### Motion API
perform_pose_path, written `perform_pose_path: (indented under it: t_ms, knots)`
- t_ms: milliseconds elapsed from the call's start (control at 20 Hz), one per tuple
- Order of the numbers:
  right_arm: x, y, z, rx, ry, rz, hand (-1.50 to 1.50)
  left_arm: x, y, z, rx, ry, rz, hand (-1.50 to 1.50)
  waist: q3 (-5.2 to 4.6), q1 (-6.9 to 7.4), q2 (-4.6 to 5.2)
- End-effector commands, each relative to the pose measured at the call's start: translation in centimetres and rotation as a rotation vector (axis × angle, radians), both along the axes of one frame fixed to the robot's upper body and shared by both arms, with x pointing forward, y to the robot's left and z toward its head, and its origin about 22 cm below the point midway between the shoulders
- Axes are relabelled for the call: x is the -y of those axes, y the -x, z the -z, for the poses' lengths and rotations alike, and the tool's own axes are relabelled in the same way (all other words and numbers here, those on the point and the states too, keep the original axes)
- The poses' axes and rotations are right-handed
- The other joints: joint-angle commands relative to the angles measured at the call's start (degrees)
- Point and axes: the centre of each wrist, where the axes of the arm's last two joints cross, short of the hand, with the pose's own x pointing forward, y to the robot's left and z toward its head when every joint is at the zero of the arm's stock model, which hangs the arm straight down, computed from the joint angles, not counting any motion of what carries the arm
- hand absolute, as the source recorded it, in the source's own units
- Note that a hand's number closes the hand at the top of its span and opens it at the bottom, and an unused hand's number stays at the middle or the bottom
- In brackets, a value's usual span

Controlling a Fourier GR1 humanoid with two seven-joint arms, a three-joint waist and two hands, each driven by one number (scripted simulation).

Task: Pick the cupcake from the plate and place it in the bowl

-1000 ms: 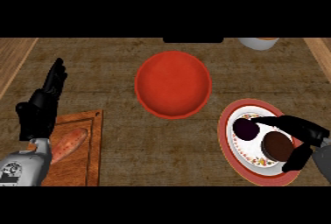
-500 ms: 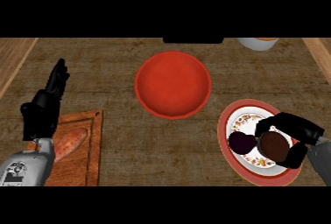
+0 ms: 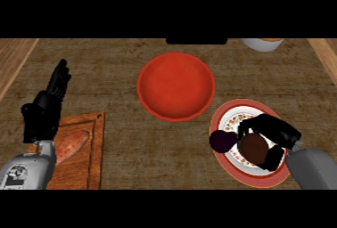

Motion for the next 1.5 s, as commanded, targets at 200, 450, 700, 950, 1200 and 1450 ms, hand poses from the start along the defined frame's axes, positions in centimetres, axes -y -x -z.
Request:
perform_pose_path:
  t_ms: [200,450,700,950,1200,1450]
  knots:
    - [-16.2,-0.8,-1.3,0.103,-0.114,0.136,1.5,1.1,-0.4,-0.2,-0.002,0.002,0.055,0.0,-0.12,4.51,-0.1]
    - [-18.0,-1.3,-4.5,0.252,-0.216,0.334,1.5,1.5,-0.6,-0.3,0.003,0.003,0.084,0.0,0.29,6.17,-0.5]
    - [-20.2,-1.5,-7.9,0.387,-0.292,0.545,1.5,2.4,-0.8,0.0,-0.013,0.009,0.112,0.0,0.11,6.79,-0.56]
    - [-22.8,-1.7,-10.5,0.483,-0.297,0.772,1.5,2.3,-1.1,-0.4,-0.006,0.009,0.119,0.0,-0.15,7.16,-0.55]
    - [-26.1,-1.5,-12.5,0.526,-0.344,0.94,1.5,3.1,-1.6,-0.1,0.0,0.001,0.116,0.0,-0.1,7.18,0.33]
    - [-28.6,-2.7,-14.0,0.596,-0.368,1.092,1.5,3.0,-1.7,-0.7,0.016,0.002,0.131,0.0,-0.01,6.94,0.62]
